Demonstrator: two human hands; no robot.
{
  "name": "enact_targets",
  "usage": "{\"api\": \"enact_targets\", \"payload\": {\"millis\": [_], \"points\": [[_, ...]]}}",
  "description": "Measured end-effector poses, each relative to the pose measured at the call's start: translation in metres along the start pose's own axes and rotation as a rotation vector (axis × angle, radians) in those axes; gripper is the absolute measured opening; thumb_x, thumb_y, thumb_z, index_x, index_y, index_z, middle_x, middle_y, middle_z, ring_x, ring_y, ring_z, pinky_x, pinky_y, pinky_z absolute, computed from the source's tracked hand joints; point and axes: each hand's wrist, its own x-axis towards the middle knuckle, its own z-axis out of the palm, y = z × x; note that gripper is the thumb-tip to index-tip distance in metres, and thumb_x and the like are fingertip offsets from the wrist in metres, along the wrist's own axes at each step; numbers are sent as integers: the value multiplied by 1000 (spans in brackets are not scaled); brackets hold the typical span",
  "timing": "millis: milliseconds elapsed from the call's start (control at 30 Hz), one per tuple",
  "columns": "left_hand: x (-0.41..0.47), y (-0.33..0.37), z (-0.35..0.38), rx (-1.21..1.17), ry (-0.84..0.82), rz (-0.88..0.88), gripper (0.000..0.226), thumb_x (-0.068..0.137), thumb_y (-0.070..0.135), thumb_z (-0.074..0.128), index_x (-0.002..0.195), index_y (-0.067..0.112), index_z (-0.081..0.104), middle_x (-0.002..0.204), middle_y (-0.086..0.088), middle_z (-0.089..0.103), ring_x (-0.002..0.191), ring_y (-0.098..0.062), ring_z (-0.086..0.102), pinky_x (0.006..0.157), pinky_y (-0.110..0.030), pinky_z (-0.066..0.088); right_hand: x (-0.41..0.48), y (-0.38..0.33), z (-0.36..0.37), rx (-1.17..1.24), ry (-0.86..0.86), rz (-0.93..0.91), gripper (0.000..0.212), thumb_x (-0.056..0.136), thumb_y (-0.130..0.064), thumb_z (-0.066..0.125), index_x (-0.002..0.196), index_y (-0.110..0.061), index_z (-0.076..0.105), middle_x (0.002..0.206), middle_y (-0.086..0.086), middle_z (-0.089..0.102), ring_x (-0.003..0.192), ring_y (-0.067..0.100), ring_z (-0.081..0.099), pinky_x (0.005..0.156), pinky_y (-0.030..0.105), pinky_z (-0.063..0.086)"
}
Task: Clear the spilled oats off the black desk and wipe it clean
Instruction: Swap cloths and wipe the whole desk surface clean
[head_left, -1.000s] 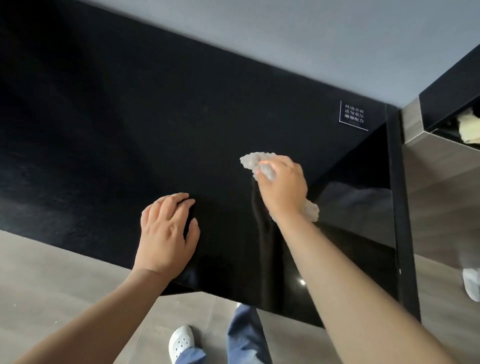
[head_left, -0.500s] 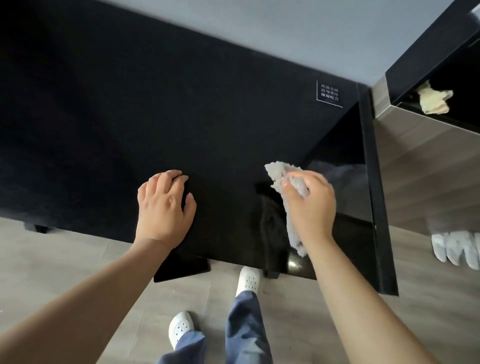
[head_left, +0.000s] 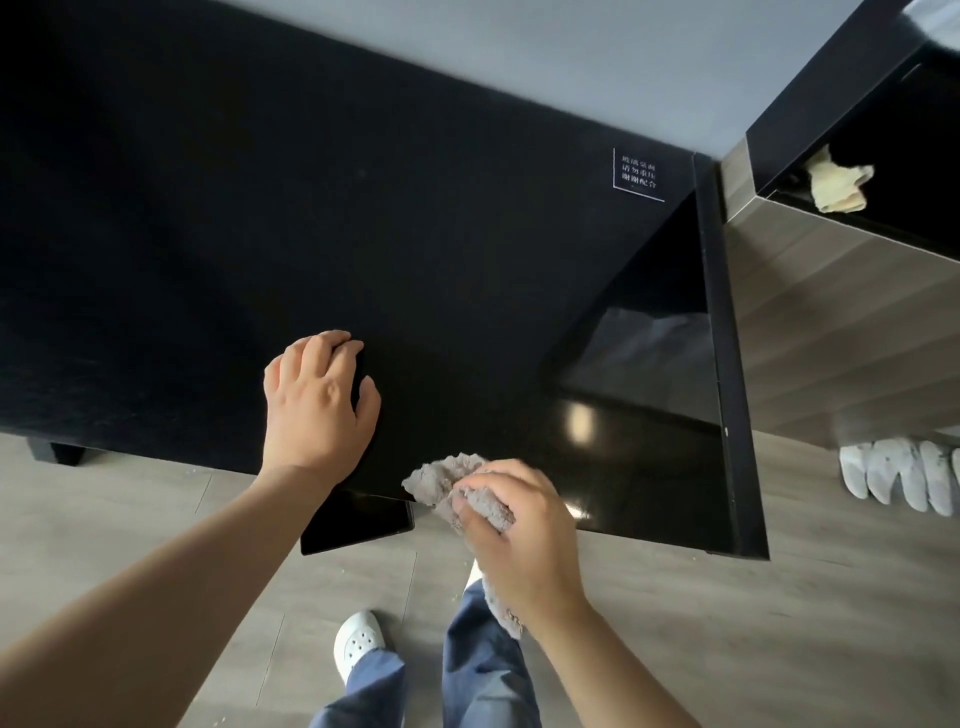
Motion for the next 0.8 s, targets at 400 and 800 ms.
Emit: {"api": "enact_targets", "payload": {"millis": [400, 800], "points": [[16, -1, -6, -12, -35, -5, 46, 89, 43, 38, 113, 15, 64, 118, 0, 55, 111, -23, 46, 93, -43, 36, 169, 14, -61, 146, 323, 147, 6, 86, -27, 66, 91, -25, 70, 99, -13, 66, 94, -2, 59, 82, 14, 45], [153, 15, 20, 89, -26, 48, 55, 84, 46, 42, 121, 10, 62, 125, -1, 56, 119, -24, 45, 97, -43, 36, 366, 55, -64, -64, 392, 134, 17, 88, -32, 61, 97, -20, 68, 107, -3, 64, 98, 15, 58, 75, 23, 36]]}}
